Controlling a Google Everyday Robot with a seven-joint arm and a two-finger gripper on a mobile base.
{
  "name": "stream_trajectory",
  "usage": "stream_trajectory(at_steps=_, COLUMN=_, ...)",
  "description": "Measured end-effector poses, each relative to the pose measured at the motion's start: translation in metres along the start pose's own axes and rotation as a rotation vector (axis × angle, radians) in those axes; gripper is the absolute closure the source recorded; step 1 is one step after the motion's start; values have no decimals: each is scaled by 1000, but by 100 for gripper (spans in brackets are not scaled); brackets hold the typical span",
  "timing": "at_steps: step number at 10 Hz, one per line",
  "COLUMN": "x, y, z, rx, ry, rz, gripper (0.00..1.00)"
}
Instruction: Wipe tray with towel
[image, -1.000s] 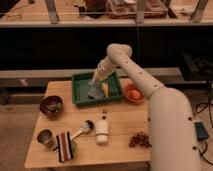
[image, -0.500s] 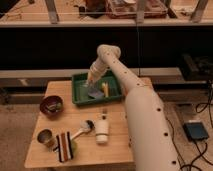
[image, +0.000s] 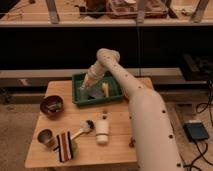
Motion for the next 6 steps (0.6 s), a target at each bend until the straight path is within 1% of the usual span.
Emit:
stream_trajectory(at_steps=1, x=-4, y=8, z=-10, rx=67, ry=58, rz=33, gripper=100)
stream_trajectory(at_steps=3, x=-7, y=13, z=-21, rx=124, ry=110, rz=59, gripper=100)
stream_trajectory(at_steps=4, x=-7, y=15, z=-23, rx=133, ry=118, rz=63, gripper=100)
stream_trajectory(at_steps=6, x=-7, y=11, z=-21, rx=136, ry=116, rz=59, gripper=100)
